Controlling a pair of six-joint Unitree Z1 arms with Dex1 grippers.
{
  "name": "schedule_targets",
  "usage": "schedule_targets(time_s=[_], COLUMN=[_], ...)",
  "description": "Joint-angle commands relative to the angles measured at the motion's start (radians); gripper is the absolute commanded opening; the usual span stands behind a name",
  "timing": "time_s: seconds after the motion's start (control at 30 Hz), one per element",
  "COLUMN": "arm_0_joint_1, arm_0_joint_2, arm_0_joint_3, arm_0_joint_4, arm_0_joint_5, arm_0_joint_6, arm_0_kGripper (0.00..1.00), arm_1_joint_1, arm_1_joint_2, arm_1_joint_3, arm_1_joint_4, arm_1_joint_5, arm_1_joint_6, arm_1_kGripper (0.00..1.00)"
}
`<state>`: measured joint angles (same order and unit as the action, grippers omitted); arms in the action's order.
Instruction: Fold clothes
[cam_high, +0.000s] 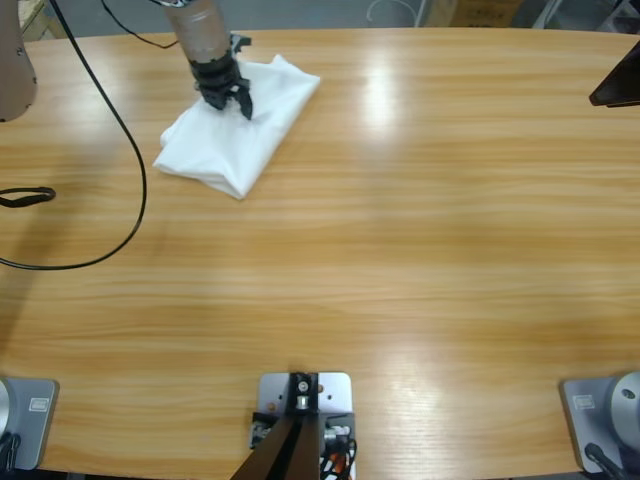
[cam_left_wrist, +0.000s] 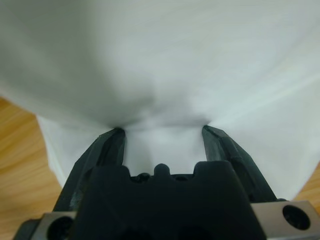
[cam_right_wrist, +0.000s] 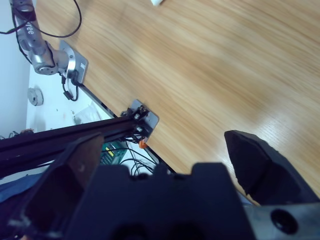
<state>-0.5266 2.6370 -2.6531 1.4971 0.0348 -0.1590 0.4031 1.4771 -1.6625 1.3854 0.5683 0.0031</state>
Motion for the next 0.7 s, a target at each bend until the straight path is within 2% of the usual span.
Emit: schedule_targets(time_s=[0.03,0.17,0.23,0.37,0.5,0.7], arm_0_joint_1=[0.113,0.102,0.037,-0.065,-0.112,-0.084], arm_0_joint_2=[-0.106,-0.145,-0.155,-0.086,-0.023,0.037], arm_0_joint_3=[-0.023,0.015,-0.064,-0.244,-0.229,-0.162], arm_0_joint_4=[0.164,0.158,0.153,0.157,0.163,0.163], arm_0_joint_5=[0.022,0.020,0.014,-0.137,-0.157,-0.150], arm_0_joint_6=[-0.067,-0.039,0.008,0.075,0.052,-0.002], arm_0_kGripper=[0.600,0.600,0.600,0.600,0.600,0.595], arm_1_joint_1=[0.013,0.013,0.013,0.013,0.013,0.013], arm_1_joint_2=[-0.108,-0.136,-0.142,-0.150,-0.152,-0.151], arm_1_joint_3=[0.026,0.043,0.049,0.055,0.058,0.065], arm_1_joint_4=[0.001,0.001,0.001,0.001,0.001,0.003], arm_1_joint_5=[0.012,0.010,0.010,0.007,0.004,0.002], arm_1_joint_6=[0.028,0.030,0.031,0.031,0.031,0.031], arm_1_kGripper=[1.000,1.000,1.000,1.000,1.000,1.000])
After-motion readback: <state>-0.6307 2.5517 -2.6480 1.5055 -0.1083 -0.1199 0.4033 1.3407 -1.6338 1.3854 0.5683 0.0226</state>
